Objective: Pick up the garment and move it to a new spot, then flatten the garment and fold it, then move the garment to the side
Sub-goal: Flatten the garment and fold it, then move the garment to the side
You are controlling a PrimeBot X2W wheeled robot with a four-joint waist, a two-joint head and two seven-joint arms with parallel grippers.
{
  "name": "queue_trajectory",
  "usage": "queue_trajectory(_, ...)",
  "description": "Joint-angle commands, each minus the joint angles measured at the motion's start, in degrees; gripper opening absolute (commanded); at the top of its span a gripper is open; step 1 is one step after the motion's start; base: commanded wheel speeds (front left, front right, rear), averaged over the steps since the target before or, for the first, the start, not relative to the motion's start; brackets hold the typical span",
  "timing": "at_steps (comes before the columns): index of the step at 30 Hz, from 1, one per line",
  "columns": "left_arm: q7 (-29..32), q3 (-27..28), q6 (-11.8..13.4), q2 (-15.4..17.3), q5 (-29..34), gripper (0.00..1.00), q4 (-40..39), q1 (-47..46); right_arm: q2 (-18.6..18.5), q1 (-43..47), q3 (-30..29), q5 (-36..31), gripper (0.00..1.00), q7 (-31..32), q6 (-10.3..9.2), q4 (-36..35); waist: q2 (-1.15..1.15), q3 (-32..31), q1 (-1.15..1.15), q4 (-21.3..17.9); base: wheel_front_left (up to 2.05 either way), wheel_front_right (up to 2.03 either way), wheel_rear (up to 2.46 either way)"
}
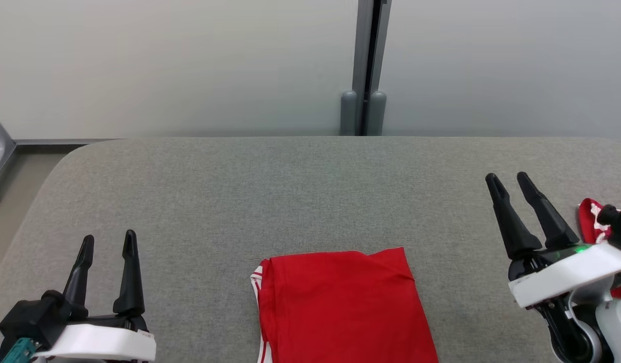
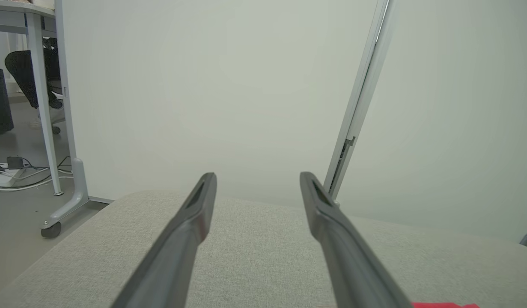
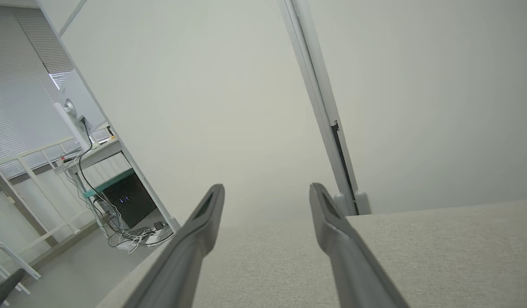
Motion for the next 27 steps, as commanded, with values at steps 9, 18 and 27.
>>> queue_trajectory(9, -0.23, 3.52, -1.99, -2.67, 6.58, 1.00, 0.11, 3.66, -1.78, 4.54, 1.20, -10.98, 1.00, -11.29, 0.02, 7.57, 0.00, -1.00, 0.00, -2.37, 0.00, 0.00, 0.00)
queue_trajectory(18, -0.23, 5.08, -3.56, -5.94, 11.67, 1.00, 1.13, 5.09, 1.08, 4.30, -1.78, -18.36, 1.00, -14.06, 0.02, 17.25, 0.00, -1.13, 0.00, -2.42, 0.00, 0.00, 0.00)
queue_trajectory(27, -0.24, 7.76, -6.17, -8.85, 15.12, 1.00, 2.78, 4.85, 2.48, 3.63, -2.36, -20.35, 1.00, -14.10, 0.02, 18.65, 0.00, -0.89, 0.00, -2.04, 0.00, 0.00, 0.00)
